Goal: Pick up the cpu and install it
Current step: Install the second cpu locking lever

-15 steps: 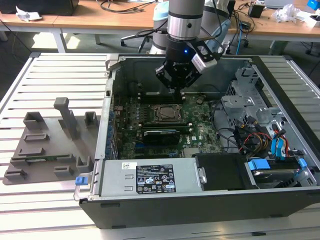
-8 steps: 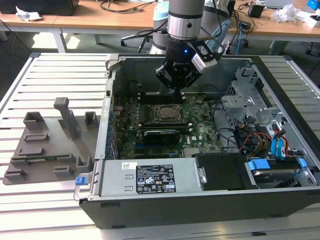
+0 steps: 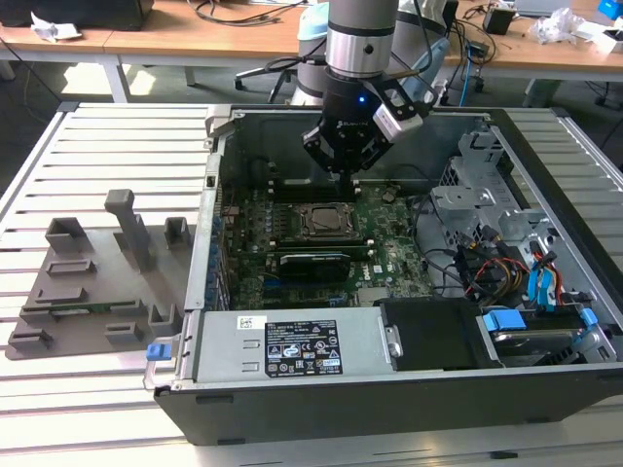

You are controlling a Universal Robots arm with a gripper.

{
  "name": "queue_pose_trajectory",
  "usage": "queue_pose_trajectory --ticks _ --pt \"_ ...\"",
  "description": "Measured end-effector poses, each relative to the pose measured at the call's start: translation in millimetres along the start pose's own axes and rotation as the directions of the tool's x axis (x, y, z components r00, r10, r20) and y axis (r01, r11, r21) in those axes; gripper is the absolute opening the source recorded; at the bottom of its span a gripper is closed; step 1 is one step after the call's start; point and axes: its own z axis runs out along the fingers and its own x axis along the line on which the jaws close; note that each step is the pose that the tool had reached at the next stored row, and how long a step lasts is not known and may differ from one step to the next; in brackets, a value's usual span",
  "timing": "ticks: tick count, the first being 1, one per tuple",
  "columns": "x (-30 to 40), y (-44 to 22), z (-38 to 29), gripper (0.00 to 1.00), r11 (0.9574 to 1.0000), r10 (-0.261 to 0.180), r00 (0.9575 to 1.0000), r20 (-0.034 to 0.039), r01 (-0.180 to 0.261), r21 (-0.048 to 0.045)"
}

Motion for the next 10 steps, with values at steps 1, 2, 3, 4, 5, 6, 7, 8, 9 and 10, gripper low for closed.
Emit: queue_pose_trajectory --ticks 1,2,3,4,5,6,7,8,9,10 --pt "0.2 -2.0 0.3 0.11 1.0 0.0 1.0 -0.0001 0.0 -0.0001" --pt "0.3 -3.2 0.5 0.11 1.0 0.0 1.0 0.0 0.0 -0.0003" --pt "0.4 -4.1 0.6 0.11 1.0 0.0 1.0 0.0 0.0 -0.0004" --pt "0.5 -5.3 0.8 0.11 1.0 0.0 1.0 0.0001 0.0 -0.0007" --pt "0.5 -6.1 0.9 0.11 1.0 0.0 1.0 0.0001 0.0 -0.0007" --pt "0.6 -6.7 1.0 0.11 1.0 0.0 1.0 0.0001 0.0 -0.0008" --pt "0.6 -7.4 1.1 0.11 1.0 0.0 1.0 0.0001 0.0 -0.0008" --pt "0.7 -7.8 1.2 0.11 1.0 0.0 1.0 0.0001 0.0 -0.0009" --pt "0.7 -8.4 1.2 0.11 1.0 0.0 1.0 0.0001 0.0 -0.0008" --pt "0.8 -9.1 1.4 0.11 1.0 0.0 1.0 0.0001 0.0 -0.0009"
